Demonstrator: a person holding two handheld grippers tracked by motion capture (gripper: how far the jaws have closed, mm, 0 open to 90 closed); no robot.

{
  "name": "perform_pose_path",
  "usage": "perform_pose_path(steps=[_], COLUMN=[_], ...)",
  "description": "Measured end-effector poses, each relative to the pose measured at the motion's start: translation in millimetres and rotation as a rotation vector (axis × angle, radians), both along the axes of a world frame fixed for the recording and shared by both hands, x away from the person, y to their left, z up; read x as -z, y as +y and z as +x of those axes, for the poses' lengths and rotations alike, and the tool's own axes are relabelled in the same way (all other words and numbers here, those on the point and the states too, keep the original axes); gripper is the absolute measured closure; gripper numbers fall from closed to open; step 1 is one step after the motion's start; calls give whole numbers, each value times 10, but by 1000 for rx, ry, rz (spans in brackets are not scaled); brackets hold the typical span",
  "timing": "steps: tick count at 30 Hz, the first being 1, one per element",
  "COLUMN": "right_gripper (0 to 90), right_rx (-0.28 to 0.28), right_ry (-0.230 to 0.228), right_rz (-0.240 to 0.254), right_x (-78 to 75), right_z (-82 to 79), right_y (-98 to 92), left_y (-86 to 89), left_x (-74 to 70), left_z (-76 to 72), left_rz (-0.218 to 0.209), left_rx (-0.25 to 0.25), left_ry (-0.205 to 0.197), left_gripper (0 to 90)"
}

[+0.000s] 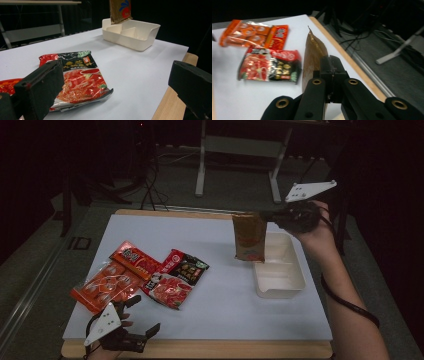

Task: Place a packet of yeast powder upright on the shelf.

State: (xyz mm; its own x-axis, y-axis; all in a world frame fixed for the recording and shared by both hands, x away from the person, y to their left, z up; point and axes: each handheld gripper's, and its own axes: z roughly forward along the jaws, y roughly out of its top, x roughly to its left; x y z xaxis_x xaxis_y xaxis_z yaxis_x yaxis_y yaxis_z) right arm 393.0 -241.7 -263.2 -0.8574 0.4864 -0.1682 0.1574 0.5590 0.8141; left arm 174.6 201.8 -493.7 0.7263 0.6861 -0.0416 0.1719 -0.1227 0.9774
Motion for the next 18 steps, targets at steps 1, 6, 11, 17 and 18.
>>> perform_pose_path(steps=[1,6,11,17,18], right_gripper=[900,900,900,900,900], right_rx=[4,33,67,100,102], right_ry=[-2,-20,-32,-23,-24], right_rz=[0,12,8,22,21], right_x=[-12,-64,-75,4,16], right_z=[17,115,220,385,403], right_y=[-20,-151,-275,-433,-444], left_y=[3,9,20,35,39], left_x=[1,4,11,14,16], left_z=[-3,-17,-31,-59,-64], left_rz=[0,3,6,5,6], left_rx=[-2,-8,-17,-30,-33], left_ry=[1,4,6,8,8], left_gripper=[9,9,9,8,9])
